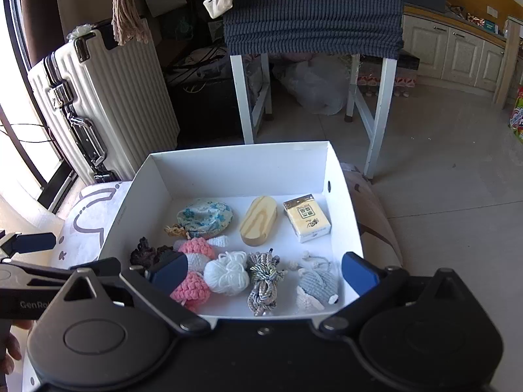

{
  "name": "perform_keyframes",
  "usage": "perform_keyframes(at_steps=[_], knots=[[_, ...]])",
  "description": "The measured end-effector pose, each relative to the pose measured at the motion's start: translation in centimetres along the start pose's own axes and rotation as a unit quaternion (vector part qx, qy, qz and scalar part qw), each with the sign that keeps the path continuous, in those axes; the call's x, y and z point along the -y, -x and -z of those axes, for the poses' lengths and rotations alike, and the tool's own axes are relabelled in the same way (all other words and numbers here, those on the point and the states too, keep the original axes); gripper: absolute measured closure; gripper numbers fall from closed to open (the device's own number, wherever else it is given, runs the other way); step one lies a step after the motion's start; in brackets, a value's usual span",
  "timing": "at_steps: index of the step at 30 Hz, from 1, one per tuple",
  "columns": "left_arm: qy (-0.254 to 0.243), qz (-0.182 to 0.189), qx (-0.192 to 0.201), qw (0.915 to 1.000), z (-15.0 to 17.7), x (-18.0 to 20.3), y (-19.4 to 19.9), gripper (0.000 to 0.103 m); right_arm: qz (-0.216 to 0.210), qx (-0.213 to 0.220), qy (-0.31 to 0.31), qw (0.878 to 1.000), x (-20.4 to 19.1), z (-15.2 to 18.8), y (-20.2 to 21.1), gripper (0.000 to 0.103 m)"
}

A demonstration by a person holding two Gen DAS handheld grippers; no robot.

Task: Organize objects
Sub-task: 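Withdraw both tools from the box back over the bed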

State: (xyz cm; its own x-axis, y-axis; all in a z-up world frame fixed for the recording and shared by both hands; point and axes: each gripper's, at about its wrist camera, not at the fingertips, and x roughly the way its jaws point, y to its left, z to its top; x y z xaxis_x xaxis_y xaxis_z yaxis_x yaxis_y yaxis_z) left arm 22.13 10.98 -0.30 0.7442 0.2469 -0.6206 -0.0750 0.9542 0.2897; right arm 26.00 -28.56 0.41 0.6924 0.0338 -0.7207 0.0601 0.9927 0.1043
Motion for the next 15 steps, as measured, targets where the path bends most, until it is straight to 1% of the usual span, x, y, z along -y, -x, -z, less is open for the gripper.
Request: perform_keyframes(at_steps=[8,11,15], knots=[[0.027,-0.007,0.01,0.9996,0.5,-0.7,4.3,0.0,0.009,0.01,-0.011,1.0,-0.6,0.8,3.5,0.001],[0.026,-0.01,0.016,0.9995,0.9,-0.8,5.8,0.0,0.009,0.014,-0.008,1.0,-0.8,1.2,4.9,0.001],[0.021,-0.005,0.019,0.9996,1.7,-1.1,7.8,0.0,0.003,0.025,0.0,1.0,-1.0,1.9,7.1,0.001]])
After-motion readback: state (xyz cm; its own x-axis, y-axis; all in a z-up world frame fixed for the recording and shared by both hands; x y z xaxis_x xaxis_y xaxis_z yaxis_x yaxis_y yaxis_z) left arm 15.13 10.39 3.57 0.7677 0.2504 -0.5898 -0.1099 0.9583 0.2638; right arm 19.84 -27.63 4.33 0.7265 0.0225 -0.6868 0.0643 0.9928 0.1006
